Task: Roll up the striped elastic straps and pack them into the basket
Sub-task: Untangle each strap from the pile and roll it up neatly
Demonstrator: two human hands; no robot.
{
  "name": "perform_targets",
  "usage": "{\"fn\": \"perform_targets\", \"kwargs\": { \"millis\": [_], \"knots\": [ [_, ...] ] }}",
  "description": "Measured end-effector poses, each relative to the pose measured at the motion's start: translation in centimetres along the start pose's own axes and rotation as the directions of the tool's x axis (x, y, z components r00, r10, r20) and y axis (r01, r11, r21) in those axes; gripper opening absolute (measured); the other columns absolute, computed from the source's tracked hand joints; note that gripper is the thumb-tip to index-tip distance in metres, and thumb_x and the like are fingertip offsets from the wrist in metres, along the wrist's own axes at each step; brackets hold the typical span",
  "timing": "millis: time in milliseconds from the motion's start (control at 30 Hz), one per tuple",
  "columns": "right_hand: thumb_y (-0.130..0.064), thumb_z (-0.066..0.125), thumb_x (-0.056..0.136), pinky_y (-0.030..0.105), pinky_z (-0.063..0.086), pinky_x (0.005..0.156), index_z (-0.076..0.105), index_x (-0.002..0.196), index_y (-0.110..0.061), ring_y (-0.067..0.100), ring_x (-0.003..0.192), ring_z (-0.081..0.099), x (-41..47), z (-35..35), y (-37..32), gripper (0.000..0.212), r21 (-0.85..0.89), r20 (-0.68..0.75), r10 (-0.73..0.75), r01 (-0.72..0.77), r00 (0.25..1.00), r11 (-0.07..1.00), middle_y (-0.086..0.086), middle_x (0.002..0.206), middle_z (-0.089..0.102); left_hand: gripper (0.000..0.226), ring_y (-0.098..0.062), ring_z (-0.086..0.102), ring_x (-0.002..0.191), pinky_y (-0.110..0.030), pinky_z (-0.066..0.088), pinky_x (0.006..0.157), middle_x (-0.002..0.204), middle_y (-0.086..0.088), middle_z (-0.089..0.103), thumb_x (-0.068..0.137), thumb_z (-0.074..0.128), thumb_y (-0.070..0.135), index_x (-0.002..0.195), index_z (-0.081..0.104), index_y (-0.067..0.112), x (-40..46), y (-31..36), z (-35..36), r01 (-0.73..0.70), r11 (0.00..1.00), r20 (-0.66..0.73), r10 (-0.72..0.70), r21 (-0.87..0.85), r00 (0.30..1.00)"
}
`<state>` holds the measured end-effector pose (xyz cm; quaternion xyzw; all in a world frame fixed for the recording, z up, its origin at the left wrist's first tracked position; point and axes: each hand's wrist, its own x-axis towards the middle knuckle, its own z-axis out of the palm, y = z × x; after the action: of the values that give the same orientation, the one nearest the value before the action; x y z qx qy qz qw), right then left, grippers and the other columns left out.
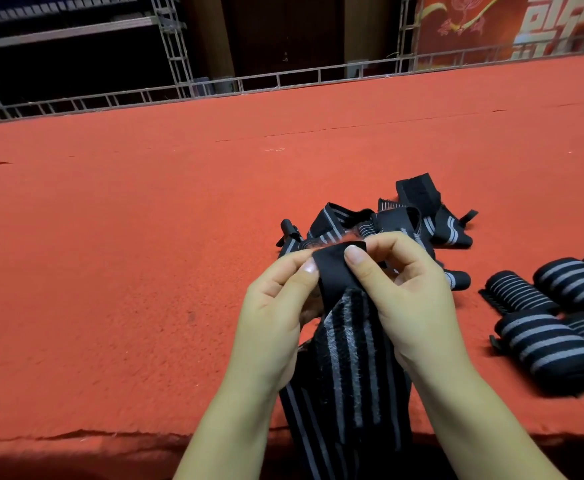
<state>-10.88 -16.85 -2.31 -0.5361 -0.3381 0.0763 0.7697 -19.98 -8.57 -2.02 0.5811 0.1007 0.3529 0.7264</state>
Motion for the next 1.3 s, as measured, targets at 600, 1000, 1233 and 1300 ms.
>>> {"fn": "perform_targets", "kwargs": {
  "millis": [600, 1000, 1233, 1300],
  "knots": [
    [-0.046, 0.061, 0.081, 0.049, 0.049, 0.096, 0.037, 0.133, -0.043, 0.013, 0.099, 0.068, 0.2, 0.3, 1.4, 0.057, -0.105, 0.313, -0.020, 0.056, 0.950, 0.993, -0.005, 0.103, 0.073, 0.011, -0.015, 0.062, 0.061, -0.026, 0.053, 0.057, 0.071, -0.004, 0.069, 0.093, 0.058, 0.011, 0.084, 0.065, 0.010, 4.0, 4.0, 0.0, -0.161, 0.986, -0.199, 0.164, 0.033, 0.966],
    [-0.021, 0.054, 0.098, 0.031, 0.052, 0.080, 0.027, 0.136, -0.029, 0.007, 0.079, 0.063, 6.1, 3.4, -2.8, 0.047, 0.029, -0.140, -0.139, 0.144, 0.980, 0.989, -0.003, 0.089, 0.066, 0.072, -0.004, 0.061, 0.116, -0.032, 0.048, 0.102, 0.124, 0.020, 0.064, 0.080, 0.068, 0.020, 0.142, 0.034, 0.035, 1.3, 1.1, -0.1, -0.185, 0.921, 0.064, 0.174, 0.343, 0.983],
    [-0.050, 0.053, 0.087, 0.034, 0.054, 0.088, 0.011, 0.148, -0.039, 0.023, 0.090, 0.069, 5.7, 2.4, -3.5, 0.075, -0.135, 0.335, 0.062, -0.017, 0.940, 0.991, 0.007, 0.095, 0.071, 0.079, -0.024, 0.069, 0.089, -0.038, 0.058, 0.080, 0.101, -0.013, 0.073, 0.092, 0.053, -0.008, 0.137, 0.033, 0.053, 3.0, 4.6, -0.4, -0.316, 0.942, -0.119, 0.329, 0.115, 0.937],
    [-0.045, 0.056, 0.081, 0.027, 0.053, 0.087, 0.004, 0.150, -0.042, 0.012, 0.095, 0.069, 4.5, 1.9, -3.5, 0.086, -0.098, 0.478, 0.096, -0.055, 0.873, 0.994, -0.005, 0.094, 0.073, 0.071, -0.021, 0.067, 0.081, -0.037, 0.059, 0.076, 0.089, -0.009, 0.071, 0.092, 0.055, -0.008, 0.136, 0.043, 0.047, 4.0, 6.3, -0.6, -0.348, 0.928, -0.128, 0.364, 0.135, 0.922]
  ]
}}
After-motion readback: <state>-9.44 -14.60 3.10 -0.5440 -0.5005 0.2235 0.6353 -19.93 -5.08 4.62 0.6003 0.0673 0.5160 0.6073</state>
